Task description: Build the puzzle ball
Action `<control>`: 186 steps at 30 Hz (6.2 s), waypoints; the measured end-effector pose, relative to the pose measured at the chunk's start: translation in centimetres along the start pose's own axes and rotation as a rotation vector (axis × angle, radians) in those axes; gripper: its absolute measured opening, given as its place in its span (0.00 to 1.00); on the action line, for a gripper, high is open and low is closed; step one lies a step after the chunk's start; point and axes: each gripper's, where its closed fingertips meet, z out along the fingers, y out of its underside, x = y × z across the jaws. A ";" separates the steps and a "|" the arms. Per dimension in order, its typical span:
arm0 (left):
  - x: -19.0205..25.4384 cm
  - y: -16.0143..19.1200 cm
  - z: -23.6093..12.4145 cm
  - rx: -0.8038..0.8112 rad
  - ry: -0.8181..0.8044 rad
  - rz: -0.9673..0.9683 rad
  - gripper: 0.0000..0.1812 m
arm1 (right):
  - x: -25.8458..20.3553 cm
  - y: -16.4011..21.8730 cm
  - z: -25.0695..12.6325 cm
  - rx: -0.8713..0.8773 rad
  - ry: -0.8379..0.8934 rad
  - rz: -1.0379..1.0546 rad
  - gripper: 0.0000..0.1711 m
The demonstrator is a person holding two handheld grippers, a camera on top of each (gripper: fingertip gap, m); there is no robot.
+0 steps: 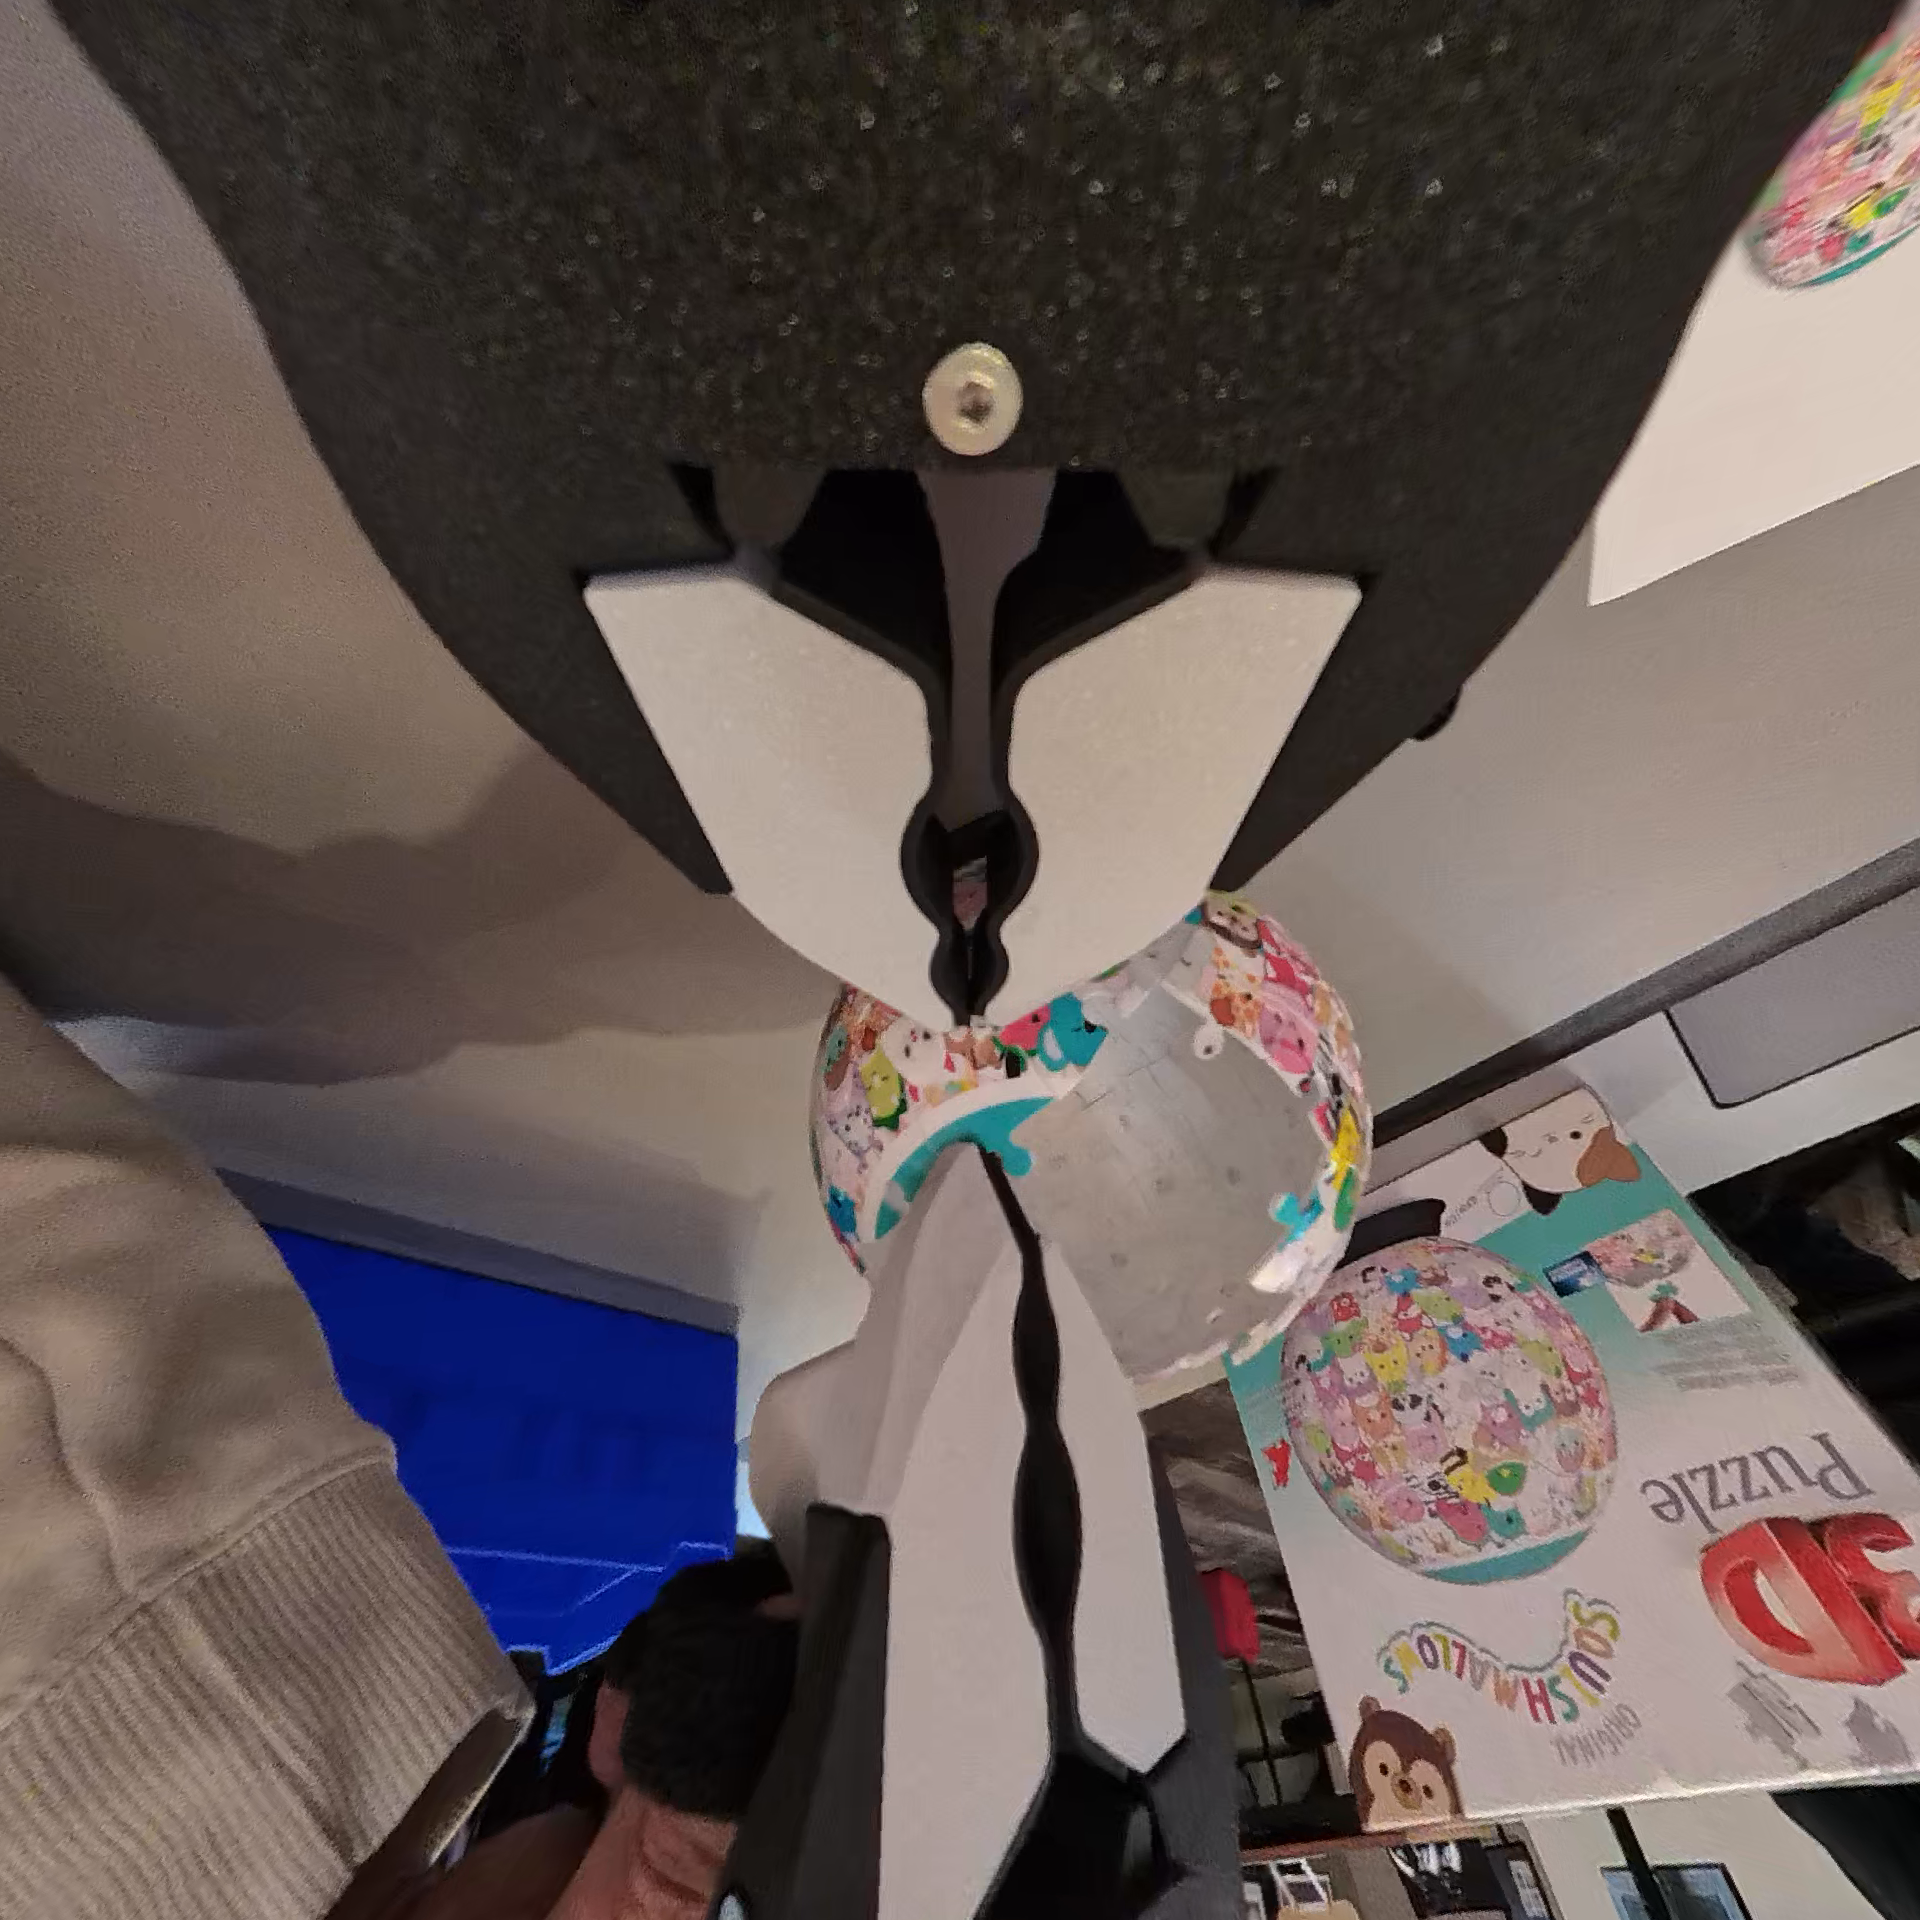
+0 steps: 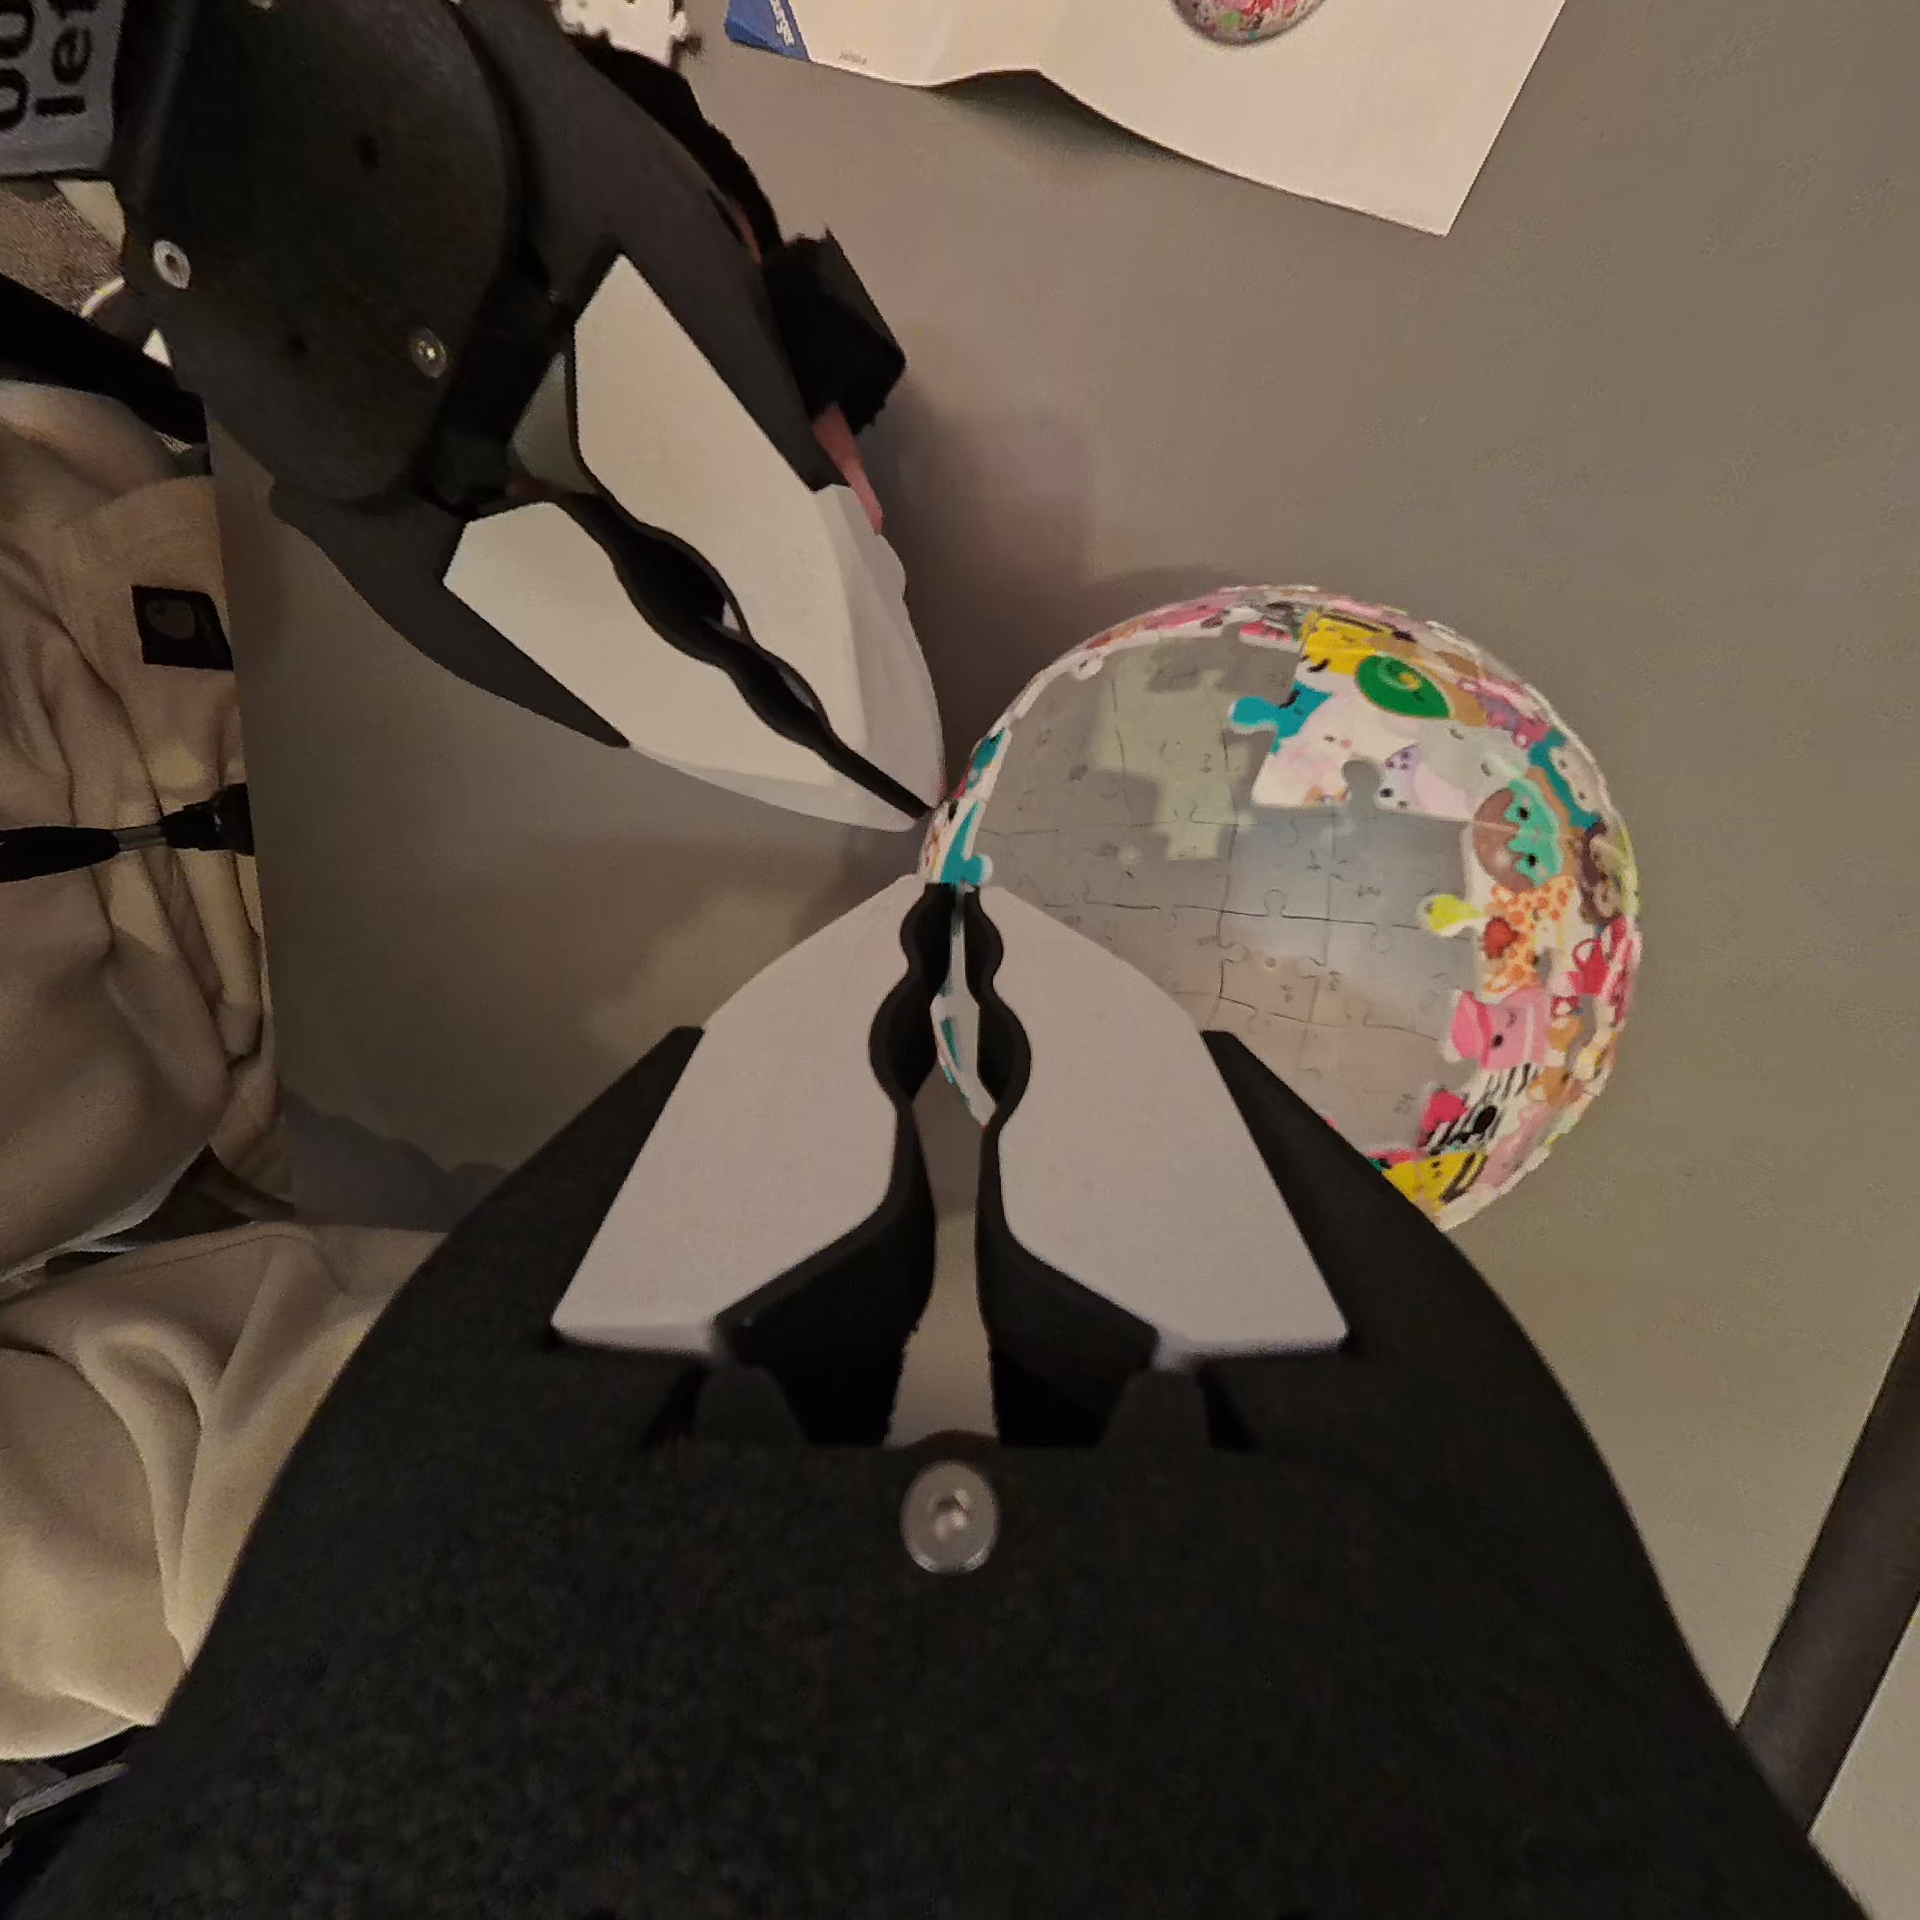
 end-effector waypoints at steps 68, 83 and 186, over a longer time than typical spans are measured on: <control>0.5 -0.3 0.5 -0.010 -0.021 0.057 0.00 | 0.9 0.6 0.1 -0.051 0.114 -0.053 0.11; 0.1 1.0 1.4 -0.051 -0.002 0.008 0.00 | 0.0 0.1 -3.5 0.207 0.415 -0.104 0.15; -4.9 0.5 -11.7 0.050 0.171 -0.139 0.00 | 1.2 1.1 3.1 -0.544 0.103 0.144 0.05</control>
